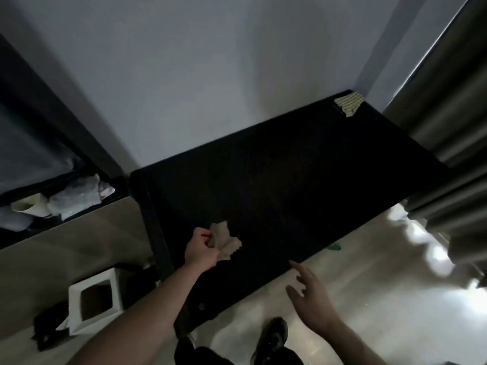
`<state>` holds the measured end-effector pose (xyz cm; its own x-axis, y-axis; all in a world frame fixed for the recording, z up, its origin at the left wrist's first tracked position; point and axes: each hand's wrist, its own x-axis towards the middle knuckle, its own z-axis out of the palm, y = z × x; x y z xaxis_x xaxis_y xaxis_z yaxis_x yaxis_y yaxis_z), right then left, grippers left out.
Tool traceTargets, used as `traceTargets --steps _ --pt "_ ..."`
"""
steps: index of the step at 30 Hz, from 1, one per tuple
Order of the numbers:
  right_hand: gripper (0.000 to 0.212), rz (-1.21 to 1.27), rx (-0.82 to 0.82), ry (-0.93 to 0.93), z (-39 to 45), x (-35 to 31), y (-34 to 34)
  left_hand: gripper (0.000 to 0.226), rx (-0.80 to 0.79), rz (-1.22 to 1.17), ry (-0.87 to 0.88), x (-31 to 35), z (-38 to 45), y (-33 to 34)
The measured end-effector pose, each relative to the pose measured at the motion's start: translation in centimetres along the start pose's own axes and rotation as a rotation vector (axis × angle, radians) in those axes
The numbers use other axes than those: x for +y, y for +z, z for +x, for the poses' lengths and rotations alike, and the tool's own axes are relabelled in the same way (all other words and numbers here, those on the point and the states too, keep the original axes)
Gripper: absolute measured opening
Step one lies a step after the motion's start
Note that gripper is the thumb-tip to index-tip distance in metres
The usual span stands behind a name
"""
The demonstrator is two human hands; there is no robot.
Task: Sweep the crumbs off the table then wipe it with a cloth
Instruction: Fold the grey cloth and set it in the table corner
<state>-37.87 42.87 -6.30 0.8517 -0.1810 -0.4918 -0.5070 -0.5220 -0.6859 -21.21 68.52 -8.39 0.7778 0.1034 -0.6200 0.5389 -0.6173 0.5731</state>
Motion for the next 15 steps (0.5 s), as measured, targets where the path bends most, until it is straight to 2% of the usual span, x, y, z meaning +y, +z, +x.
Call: traceTargets --steps 5,9,11,13,15 --pt "0.062 0.076 0.037 -0.055 0.8 0.4 -8.3 0.045 -0.218 0.092 0.272 7.8 -6.5 3.0" --pt "0.088 0.081 -0.035 -0.186 2.1 -1.9 -13.3 0.042 -0.337 0.161 0.431 13.1 -9.8 5.2" --pt "0.091 0.127 -0.088 -0.237 3.0 -3.2 -15.4 0.041 -0.379 0.188 0.494 15.6 -10.4 6.0" --pt "0.082 0.154 -0.107 -0.27 4.1 -4.0 -17.2 0.043 -0.392 0.22 0.558 17.8 -10.4 6.5" --pt "0.053 0.16 -0.093 -0.294 5.2 -4.7 -18.8 0.045 -0.392 0.247 0.62 20.0 -10.1 6.8"
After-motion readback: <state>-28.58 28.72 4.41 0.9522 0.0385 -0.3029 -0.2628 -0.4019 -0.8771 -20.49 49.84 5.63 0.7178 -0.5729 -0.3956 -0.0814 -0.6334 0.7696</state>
